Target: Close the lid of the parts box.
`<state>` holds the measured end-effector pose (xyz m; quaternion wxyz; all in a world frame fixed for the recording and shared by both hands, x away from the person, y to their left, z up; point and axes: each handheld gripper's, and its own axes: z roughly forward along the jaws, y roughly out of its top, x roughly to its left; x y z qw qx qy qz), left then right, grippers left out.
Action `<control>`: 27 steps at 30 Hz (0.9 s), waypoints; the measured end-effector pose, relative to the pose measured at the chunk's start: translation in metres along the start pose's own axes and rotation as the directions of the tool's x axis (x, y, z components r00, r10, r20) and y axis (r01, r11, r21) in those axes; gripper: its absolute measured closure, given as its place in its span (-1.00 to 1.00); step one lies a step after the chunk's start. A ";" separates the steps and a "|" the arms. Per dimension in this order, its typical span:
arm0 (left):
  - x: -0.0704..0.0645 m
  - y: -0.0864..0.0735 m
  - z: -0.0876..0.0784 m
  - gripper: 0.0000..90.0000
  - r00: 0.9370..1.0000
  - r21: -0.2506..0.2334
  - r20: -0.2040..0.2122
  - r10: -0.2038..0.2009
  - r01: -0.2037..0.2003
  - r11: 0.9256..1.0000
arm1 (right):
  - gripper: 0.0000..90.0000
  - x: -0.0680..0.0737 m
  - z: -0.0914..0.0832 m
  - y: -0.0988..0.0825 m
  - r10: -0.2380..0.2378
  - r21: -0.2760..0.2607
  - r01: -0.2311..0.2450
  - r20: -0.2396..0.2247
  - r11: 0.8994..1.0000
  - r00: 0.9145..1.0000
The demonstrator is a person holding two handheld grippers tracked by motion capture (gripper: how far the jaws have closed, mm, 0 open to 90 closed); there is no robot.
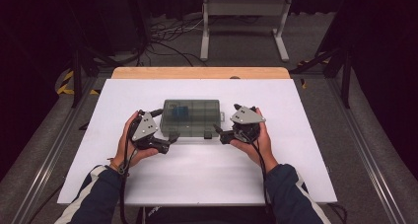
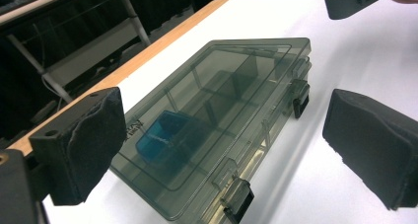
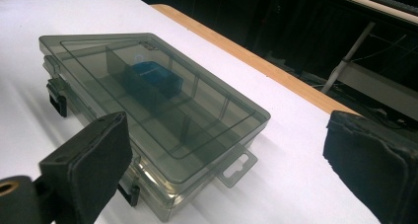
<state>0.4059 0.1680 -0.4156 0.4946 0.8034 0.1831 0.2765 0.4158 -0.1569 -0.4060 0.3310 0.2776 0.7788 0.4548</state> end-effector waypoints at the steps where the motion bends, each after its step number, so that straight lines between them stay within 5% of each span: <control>1: -0.001 0.000 -0.001 -0.91 1.000 0.003 -0.002 0.001 -0.001 1.000 | -0.90 0.000 -0.001 0.000 -0.002 0.001 0.002 0.002 1.000 1.000; 27: -0.017 -0.001 -0.030 -0.91 1.000 -0.023 0.000 0.026 -0.026 0.999 | -0.90 0.002 -0.031 -0.006 -0.021 -0.012 0.021 0.017 1.000 1.000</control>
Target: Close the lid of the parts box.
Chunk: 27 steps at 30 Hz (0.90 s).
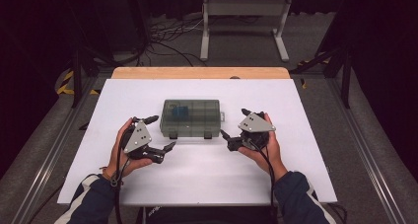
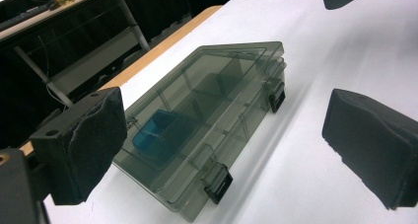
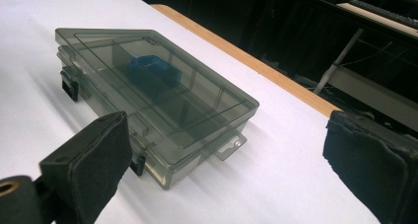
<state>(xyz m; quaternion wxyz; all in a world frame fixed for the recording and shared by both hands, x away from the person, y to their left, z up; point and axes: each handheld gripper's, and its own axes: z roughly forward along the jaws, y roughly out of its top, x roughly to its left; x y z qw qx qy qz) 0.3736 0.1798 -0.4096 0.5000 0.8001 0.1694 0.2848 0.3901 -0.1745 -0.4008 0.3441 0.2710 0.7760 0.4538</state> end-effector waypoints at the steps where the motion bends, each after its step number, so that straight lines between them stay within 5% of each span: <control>1: 0.000 0.000 -0.001 -0.91 1.000 -0.001 -0.004 0.009 -0.009 1.000 | -0.90 0.000 -0.001 0.000 -0.004 0.000 0.004 0.002 1.000 1.000; 27: -0.002 -0.023 -0.027 -0.91 0.999 0.039 -0.013 0.031 -0.031 0.999 | -0.90 -0.002 -0.038 -0.019 -0.039 0.018 0.039 0.034 0.999 0.999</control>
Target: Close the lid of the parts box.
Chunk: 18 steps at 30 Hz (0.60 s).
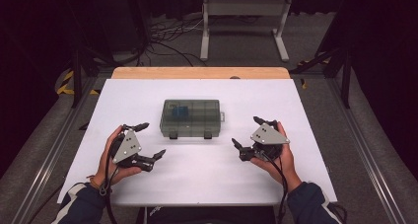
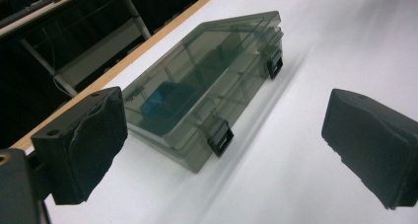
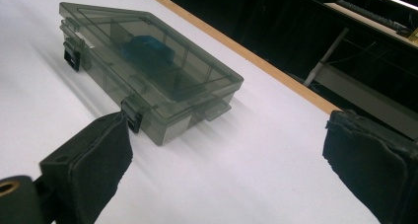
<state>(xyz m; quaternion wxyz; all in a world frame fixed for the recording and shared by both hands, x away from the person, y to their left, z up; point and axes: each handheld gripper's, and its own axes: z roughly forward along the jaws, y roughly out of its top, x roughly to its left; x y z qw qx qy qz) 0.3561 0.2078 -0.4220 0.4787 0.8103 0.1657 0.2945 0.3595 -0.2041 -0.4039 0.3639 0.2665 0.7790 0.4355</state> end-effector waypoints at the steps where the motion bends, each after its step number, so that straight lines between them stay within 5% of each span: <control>1: 0.000 -0.001 -0.002 -0.91 1.000 0.001 -0.003 0.004 -0.004 1.000 | -0.90 0.000 -0.002 -0.002 0.001 0.000 -0.001 0.001 1.000 1.000; 18: 0.000 -0.020 -0.020 -0.90 1.000 0.022 -0.019 -0.023 0.023 0.999 | -0.90 -0.006 -0.031 -0.030 -0.011 0.029 0.010 0.025 1.000 1.000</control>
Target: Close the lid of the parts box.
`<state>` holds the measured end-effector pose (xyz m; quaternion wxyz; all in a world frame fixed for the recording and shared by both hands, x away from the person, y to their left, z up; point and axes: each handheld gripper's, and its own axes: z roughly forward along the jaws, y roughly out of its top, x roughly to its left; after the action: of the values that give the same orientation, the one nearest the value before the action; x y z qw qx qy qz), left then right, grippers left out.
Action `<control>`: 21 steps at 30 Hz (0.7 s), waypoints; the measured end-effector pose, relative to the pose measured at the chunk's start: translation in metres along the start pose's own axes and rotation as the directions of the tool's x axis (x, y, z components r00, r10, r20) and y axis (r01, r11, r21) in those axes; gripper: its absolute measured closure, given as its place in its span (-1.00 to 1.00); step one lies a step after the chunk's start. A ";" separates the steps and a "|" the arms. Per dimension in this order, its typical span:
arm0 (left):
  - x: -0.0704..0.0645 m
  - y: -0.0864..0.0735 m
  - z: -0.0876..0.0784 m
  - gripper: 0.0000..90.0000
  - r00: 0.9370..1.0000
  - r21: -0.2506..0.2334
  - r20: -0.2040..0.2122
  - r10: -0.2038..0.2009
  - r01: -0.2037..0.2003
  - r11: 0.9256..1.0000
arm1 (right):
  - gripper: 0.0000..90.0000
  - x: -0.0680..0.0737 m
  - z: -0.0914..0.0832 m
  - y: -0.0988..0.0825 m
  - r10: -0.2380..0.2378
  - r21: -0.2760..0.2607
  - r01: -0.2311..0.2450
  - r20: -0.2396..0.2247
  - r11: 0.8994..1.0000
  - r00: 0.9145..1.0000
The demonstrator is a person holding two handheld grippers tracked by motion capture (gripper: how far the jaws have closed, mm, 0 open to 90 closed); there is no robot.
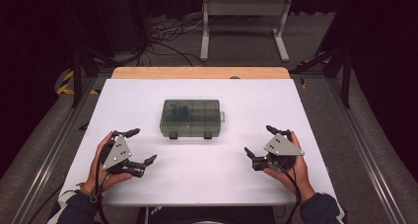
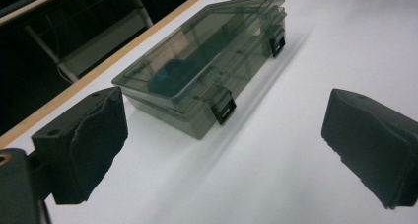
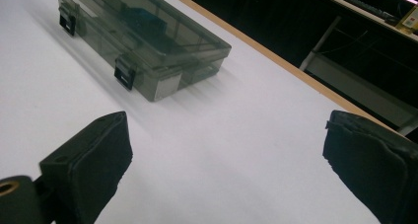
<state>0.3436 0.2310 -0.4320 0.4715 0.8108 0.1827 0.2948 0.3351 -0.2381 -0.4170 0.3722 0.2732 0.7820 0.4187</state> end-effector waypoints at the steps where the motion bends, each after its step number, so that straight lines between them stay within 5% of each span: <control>1: 0.000 -0.001 0.000 -0.90 1.000 -0.001 0.000 -0.003 0.003 1.000 | -0.90 0.000 -0.002 -0.002 0.001 0.003 -0.001 0.002 1.000 1.000; 21: -0.005 -0.024 -0.015 -0.90 0.999 0.042 0.002 -0.052 0.052 0.998 | -0.90 -0.013 -0.032 -0.049 0.087 0.049 -0.090 0.050 0.995 0.995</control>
<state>0.3291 0.2499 -0.4488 0.4620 0.8161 0.2090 0.2772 0.3108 -0.2864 -0.4421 0.3649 0.3269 0.7704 0.4080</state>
